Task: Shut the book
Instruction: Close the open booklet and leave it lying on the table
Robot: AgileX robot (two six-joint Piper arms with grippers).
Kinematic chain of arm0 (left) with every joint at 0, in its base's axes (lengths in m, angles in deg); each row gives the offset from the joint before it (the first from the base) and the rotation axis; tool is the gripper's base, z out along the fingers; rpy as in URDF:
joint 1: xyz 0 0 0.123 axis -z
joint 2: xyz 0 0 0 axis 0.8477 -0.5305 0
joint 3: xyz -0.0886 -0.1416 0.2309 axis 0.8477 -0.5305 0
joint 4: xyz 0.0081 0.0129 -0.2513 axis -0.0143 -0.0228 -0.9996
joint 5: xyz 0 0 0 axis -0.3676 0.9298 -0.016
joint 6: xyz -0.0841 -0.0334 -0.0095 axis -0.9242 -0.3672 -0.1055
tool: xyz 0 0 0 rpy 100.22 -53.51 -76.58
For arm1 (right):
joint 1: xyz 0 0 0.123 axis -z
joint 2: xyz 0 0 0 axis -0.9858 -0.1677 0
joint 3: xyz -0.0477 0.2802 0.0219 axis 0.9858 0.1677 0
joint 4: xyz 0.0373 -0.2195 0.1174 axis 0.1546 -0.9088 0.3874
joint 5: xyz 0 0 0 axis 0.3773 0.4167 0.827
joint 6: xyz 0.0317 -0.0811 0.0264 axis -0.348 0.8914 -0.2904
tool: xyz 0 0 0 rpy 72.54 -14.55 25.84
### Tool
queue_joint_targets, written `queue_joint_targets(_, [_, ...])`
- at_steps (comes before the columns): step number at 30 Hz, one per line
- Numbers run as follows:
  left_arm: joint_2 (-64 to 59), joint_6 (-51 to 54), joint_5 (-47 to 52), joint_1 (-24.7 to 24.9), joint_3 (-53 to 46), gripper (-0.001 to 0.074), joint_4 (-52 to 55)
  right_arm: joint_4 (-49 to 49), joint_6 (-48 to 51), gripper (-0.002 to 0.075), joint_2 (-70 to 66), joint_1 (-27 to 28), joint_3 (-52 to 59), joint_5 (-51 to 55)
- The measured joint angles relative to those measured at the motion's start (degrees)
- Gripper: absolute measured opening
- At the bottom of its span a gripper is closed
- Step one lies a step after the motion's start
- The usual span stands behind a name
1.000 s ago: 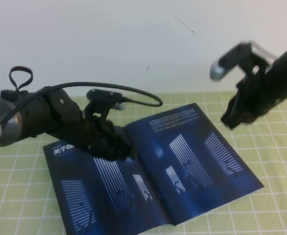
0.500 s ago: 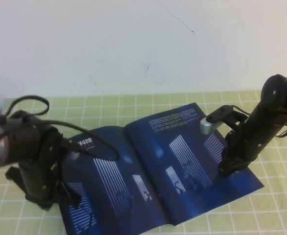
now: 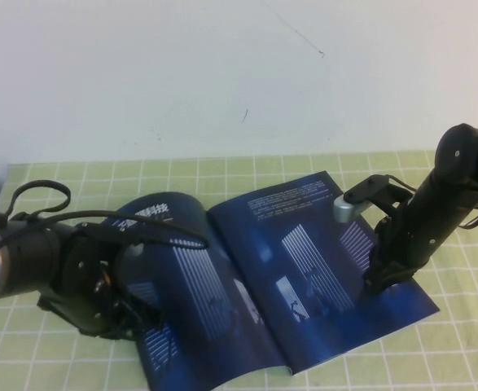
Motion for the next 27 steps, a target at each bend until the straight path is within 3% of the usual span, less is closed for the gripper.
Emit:
queue_joint_targets(8, [6.09,19.11,-12.95,0.54,-0.02,-0.0003,-27.27,0.10,0.00,-0.0003,0.30,0.00,0.10,0.00])
queue_joint_targets(11, [8.32,30.95,-21.78,3.54,-0.02,-0.0003,-42.78,-0.86,-0.71,-0.0003,2.47,0.00,0.24,-0.43])
queue_joint_targets(14, [8.63,39.68,-27.81,8.48,0.22,-0.0003,-51.76,-5.46,-5.49,-0.0003,7.68,0.00,-0.32,-1.09])
queue_joint_targets(21, [7.03,47.96,-31.52,21.26,3.29,-0.0003,-52.98,-15.06,-15.98,-0.0003,23.98,0.00,-1.33,-0.42])
queue_joint_targets(27, [7.28,53.01,-22.59,23.17,6.89,-0.0003,-52.61,-15.79,-16.86,-0.0003,37.16,0.00,-1.33,4.11])
